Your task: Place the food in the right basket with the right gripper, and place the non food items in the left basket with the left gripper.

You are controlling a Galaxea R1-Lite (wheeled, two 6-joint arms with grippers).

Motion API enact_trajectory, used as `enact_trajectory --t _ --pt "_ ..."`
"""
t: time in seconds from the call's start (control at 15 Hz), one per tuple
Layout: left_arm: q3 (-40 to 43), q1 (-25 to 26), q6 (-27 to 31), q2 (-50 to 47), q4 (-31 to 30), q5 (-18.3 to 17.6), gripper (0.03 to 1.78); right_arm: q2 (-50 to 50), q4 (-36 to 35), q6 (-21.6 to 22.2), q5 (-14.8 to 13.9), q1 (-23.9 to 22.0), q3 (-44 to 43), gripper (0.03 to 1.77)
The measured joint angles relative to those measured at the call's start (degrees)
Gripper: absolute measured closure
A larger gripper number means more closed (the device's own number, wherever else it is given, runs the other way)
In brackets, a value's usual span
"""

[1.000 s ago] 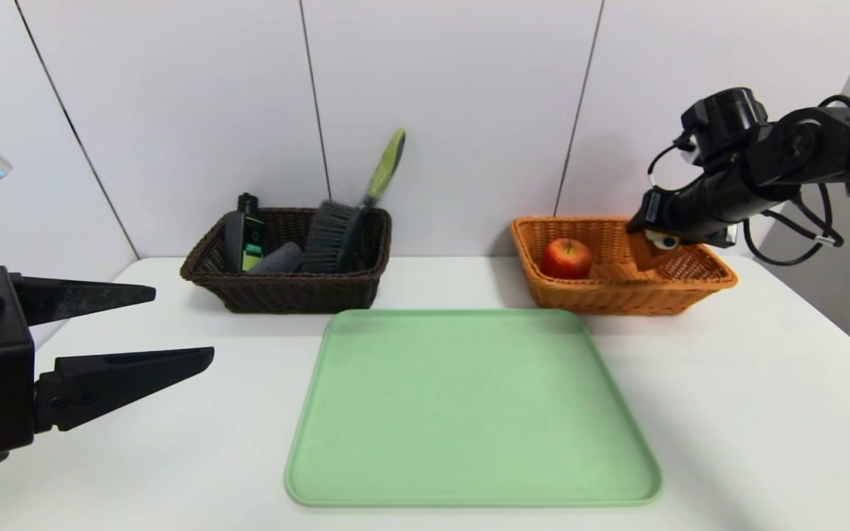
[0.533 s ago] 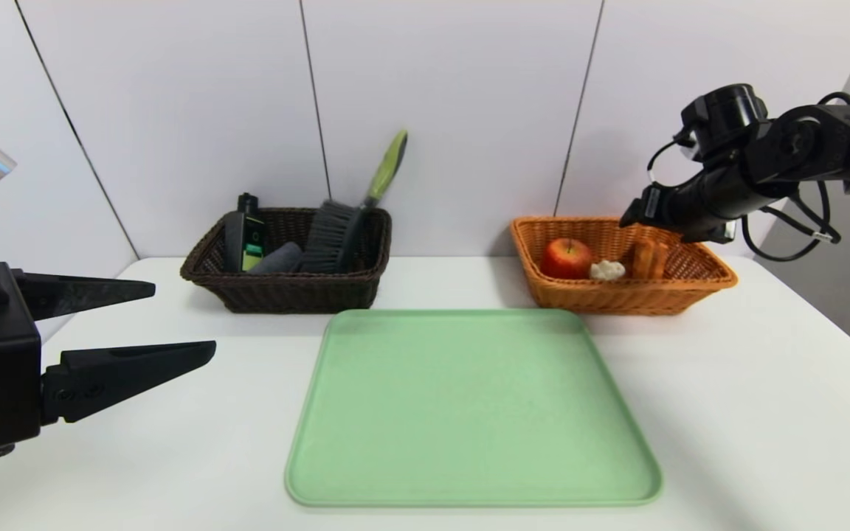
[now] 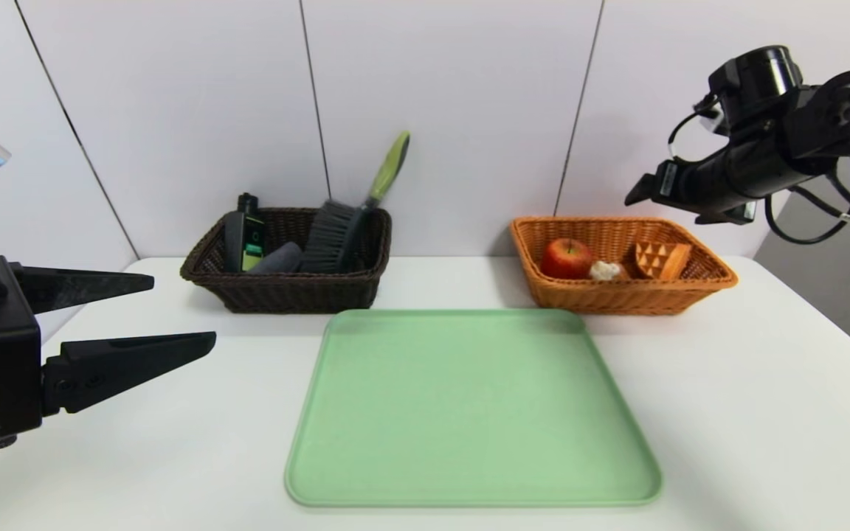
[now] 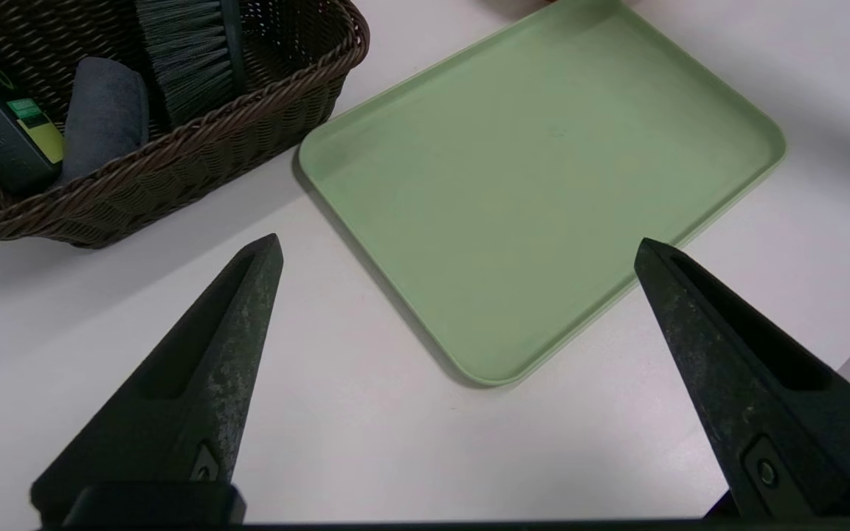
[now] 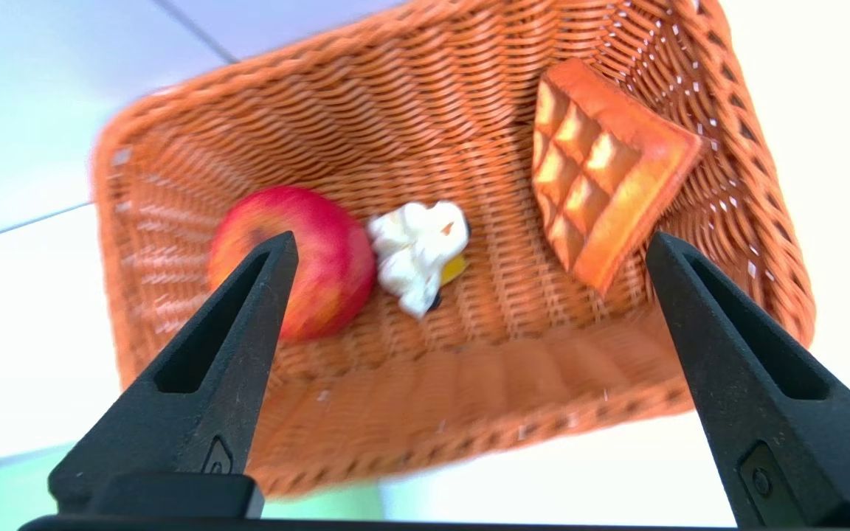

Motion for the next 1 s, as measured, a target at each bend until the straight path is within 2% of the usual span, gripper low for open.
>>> enact_trajectory --t 0.13,0.47,0.6,0.73,0.87,1.0 --pt "0.0 0.0 0.0 -0.1 -0.8 0.7 0.12 -3.7 3.2 0.1 0.1 1.3 0.2 0.15" --pt "-0.1 0.0 -0.9 -0.3 -3.9 6.8 0.12 -16.6 9.7 0.3 -0.1 7.6 6.8 0.12" --pt "-0.1 0.1 -1.1 -0.4 -4.4 10.2 0.12 -23.5 10.3 0.3 -0.5 11.8 12.5 0.11" --pt "-0.1 0.1 -1.3 -0.5 -4.3 15.6 0.12 -30.7 10.4 0.3 -0.6 14.9 18.2 0.11" --pt "0.1 0.1 -1.7 -1.6 -3.4 20.0 0.12 -38.3 10.5 0.0 -0.8 16.2 23.8 0.11" --pt "0.6 0.1 -1.8 -3.9 -1.2 22.0 0.12 -45.9 10.5 -0.8 -0.9 16.5 29.2 0.11"
